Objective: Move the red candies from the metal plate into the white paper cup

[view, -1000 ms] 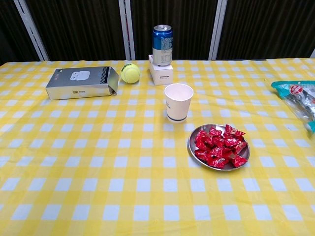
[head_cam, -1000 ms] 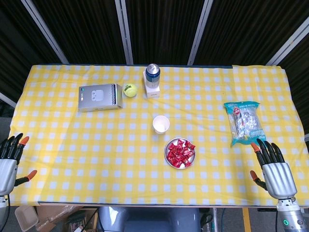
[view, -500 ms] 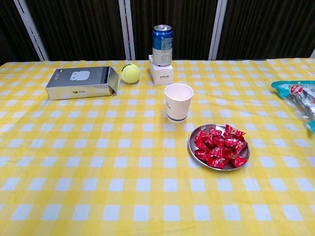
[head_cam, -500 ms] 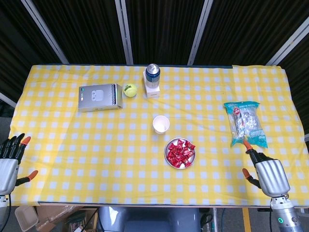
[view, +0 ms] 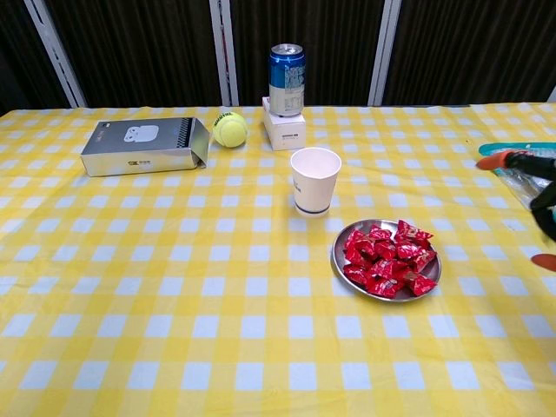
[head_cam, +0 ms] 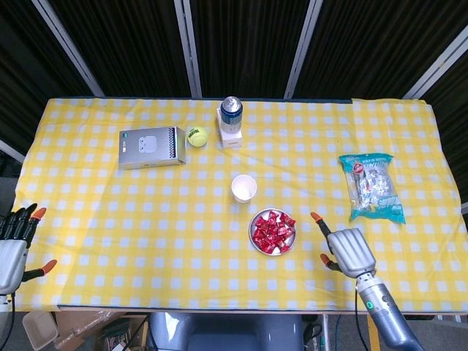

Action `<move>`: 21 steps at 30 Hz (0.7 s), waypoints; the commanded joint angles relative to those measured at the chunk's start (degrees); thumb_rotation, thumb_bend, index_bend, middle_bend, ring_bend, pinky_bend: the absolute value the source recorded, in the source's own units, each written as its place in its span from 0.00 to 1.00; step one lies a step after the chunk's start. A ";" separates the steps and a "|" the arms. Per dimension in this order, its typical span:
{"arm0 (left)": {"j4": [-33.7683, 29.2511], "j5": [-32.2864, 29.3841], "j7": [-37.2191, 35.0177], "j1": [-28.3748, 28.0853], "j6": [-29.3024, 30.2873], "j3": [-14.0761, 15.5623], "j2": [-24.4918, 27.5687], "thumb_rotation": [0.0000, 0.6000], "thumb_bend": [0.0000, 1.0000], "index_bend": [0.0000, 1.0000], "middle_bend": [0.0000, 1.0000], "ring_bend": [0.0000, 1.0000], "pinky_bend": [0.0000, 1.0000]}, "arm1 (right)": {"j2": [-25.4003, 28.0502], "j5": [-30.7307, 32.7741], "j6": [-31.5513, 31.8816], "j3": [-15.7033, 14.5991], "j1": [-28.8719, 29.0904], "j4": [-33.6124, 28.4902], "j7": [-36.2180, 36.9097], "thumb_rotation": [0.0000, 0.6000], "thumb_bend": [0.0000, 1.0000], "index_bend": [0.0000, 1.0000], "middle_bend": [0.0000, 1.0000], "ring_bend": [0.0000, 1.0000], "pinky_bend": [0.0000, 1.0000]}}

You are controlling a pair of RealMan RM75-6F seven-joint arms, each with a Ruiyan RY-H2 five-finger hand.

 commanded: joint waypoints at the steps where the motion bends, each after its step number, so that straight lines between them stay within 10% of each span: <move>1: 0.13 -0.29 -0.39 -0.18 -0.24 -0.18 0.29 1.00 0.01 0.00 0.00 0.00 0.00 | -5.88 8.06 -4.28 2.23 4.89 -1.11 -7.77 1.00 0.36 0.00 0.69 0.86 1.00; 21: -0.83 -1.76 -2.77 -0.87 -2.54 -0.06 1.68 1.00 0.01 0.00 0.00 0.00 0.00 | -16.12 32.26 -3.91 5.70 15.79 3.08 -18.61 1.00 0.36 0.01 0.69 0.86 1.00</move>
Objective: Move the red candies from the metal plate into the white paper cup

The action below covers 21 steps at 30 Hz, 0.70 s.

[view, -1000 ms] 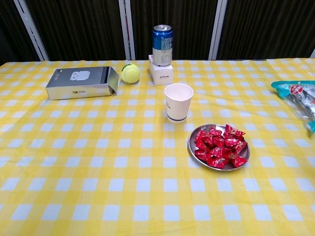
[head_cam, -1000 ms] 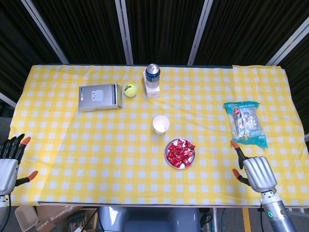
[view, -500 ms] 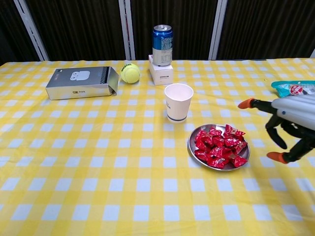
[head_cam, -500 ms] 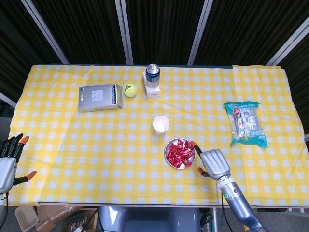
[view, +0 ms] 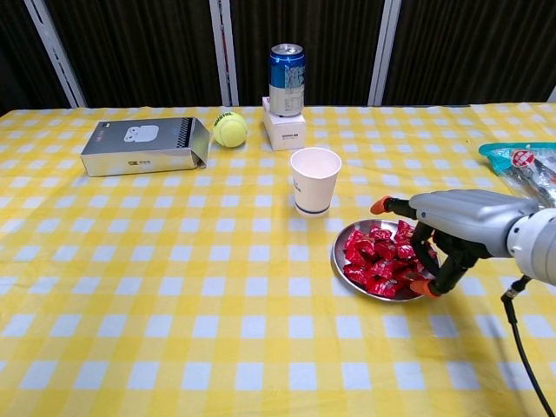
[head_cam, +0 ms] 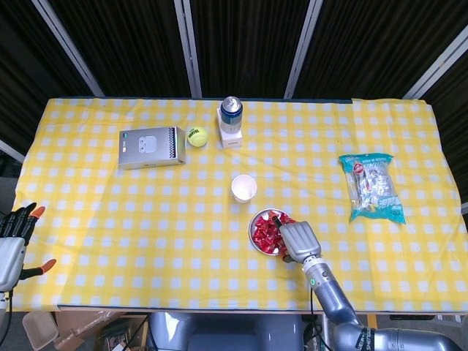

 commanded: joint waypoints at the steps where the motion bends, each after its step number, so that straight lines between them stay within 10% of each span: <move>1: -0.13 -0.14 0.10 -0.02 -0.08 0.00 0.02 1.00 0.01 0.00 0.00 0.00 0.00 | -0.73 2.02 0.36 0.28 1.43 0.97 -0.58 1.00 0.36 0.02 0.69 0.86 1.00; 21: -0.19 -0.28 0.65 -0.08 -0.01 0.11 -0.06 1.00 0.01 0.00 0.00 0.00 0.00 | -5.16 9.01 0.33 -1.06 6.55 6.80 0.69 1.00 0.36 0.22 0.72 0.88 1.00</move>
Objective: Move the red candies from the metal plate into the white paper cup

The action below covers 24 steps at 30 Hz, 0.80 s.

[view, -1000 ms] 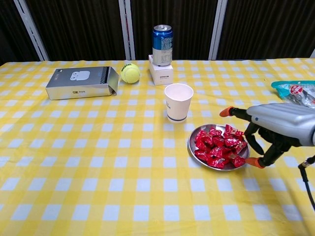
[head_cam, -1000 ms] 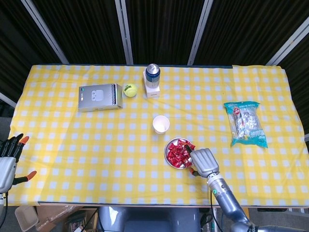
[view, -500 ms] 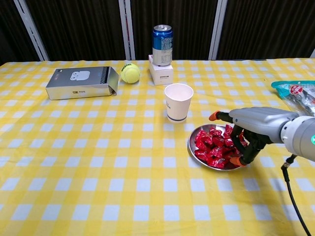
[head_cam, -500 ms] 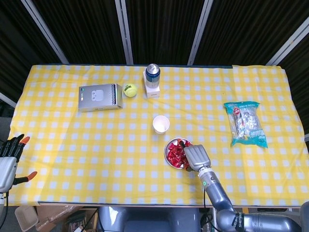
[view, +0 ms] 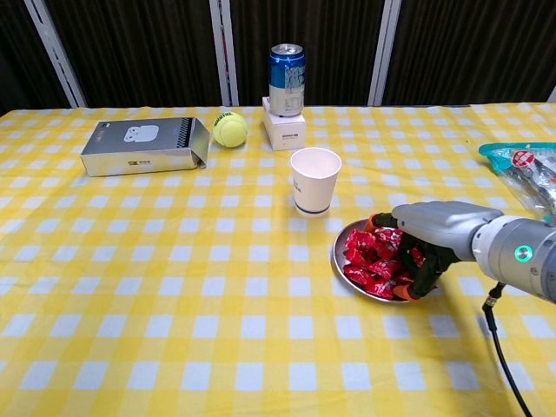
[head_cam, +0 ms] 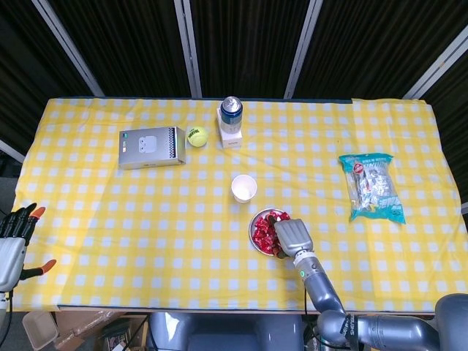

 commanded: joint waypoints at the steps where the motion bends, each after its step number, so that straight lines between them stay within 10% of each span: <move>1: -0.01 -0.02 0.05 -0.03 -0.05 0.02 -0.01 1.00 0.01 0.00 0.00 0.00 0.00 | -0.72 0.28 -0.16 -0.08 0.47 1.11 0.70 1.00 0.36 0.26 0.73 0.88 1.00; 10: -0.12 -0.08 0.05 -0.08 -0.10 0.05 -0.01 1.00 0.01 0.00 0.00 0.00 0.00 | -2.79 -1.39 -0.27 0.25 1.22 3.96 4.50 1.00 0.51 0.62 0.77 0.92 1.00; 24: -0.05 0.03 -0.23 -0.13 0.02 0.05 0.04 1.00 0.01 0.00 0.00 0.00 0.00 | -3.79 -6.21 2.26 2.36 1.70 4.39 10.05 1.00 0.55 0.69 0.79 0.94 1.00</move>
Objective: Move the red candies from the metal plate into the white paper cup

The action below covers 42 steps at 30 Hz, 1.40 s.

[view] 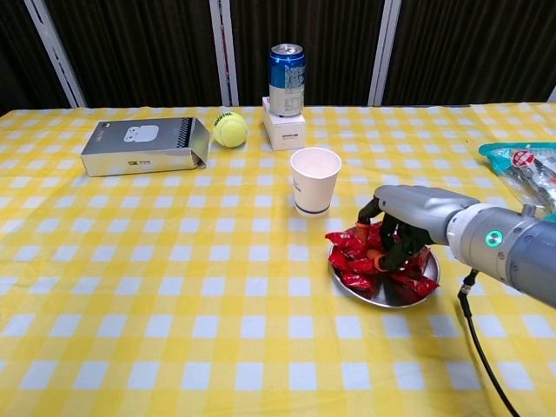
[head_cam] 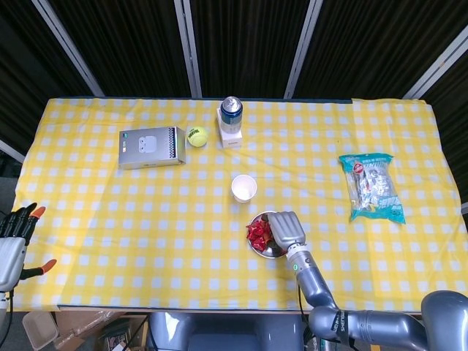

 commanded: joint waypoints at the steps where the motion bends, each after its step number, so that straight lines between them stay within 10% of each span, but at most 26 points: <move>1: 0.06 0.10 0.00 -0.01 0.05 0.02 -0.02 1.00 0.01 0.00 0.00 0.00 0.00 | -0.17 -1.33 0.93 1.04 0.25 -0.07 1.25 1.00 0.55 0.69 0.79 0.94 1.00; 26: -0.37 -0.35 -0.62 -0.12 -0.35 0.02 0.26 1.00 0.01 0.00 0.00 0.00 0.00 | 1.28 -0.73 3.14 8.59 5.11 -3.32 1.10 1.00 0.56 0.69 0.79 0.94 1.00; 42: -0.95 -1.46 -1.25 -0.40 -1.39 -0.14 0.68 1.00 0.01 0.00 0.00 0.00 0.00 | -1.61 4.29 -0.16 11.49 12.05 6.78 -0.42 1.00 0.56 0.69 0.79 0.94 1.00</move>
